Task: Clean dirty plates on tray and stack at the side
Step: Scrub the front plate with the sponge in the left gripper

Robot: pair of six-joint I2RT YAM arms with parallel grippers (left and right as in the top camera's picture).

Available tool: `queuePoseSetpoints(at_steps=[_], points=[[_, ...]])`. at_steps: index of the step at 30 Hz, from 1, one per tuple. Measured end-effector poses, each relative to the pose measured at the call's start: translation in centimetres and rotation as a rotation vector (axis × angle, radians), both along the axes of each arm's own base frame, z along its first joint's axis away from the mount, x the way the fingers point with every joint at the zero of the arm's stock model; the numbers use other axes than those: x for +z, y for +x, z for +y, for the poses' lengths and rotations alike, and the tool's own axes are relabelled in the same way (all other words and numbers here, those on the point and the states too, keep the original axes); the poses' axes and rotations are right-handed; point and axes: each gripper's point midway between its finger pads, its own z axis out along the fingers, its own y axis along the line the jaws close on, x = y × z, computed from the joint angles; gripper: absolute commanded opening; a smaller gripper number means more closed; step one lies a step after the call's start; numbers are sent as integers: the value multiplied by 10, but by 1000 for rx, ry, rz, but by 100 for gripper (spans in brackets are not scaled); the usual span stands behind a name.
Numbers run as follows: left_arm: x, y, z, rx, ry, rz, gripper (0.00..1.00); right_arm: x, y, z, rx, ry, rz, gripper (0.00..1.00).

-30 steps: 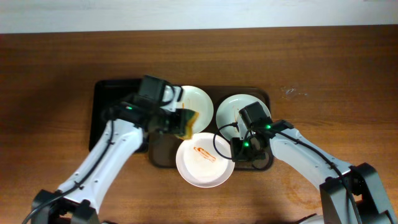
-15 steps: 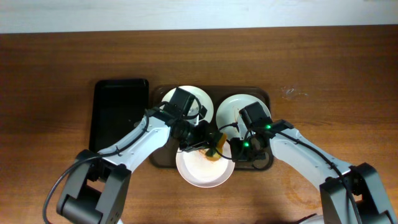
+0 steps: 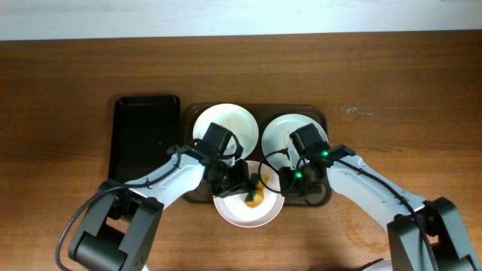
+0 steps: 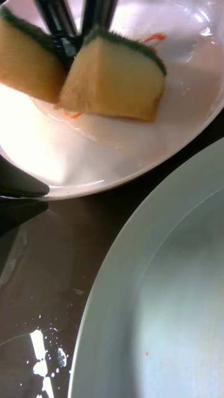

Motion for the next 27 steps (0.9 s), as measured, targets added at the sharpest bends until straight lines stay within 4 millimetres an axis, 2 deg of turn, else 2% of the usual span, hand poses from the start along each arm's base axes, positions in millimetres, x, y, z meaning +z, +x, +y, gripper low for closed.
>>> queuePoseSetpoints(at_steps=[2,5,7,9,13,18,23,27], points=[[-5,9,12,35,49,-23,0,0,0,0,0,0,0,4],[-1,21,30,87,113,-66,0,0,-1,0,0,-1,3,4],[6,18,48,118,188,-76,0,0,-1,0,0,-2,5,4],[11,17,54,113,211,-98,0,0,-1,-1,0,-3,6,4],[37,23,56,64,199,-229,0,0,-1,-1,0,-3,5,4],[88,37,59,73,172,-417,0,0,1,0,-1,2,-5,4],[83,34,52,183,143,-309,0,0,1,0,0,2,-5,4],[53,31,34,223,86,-132,0,0,1,0,0,2,-5,4]])
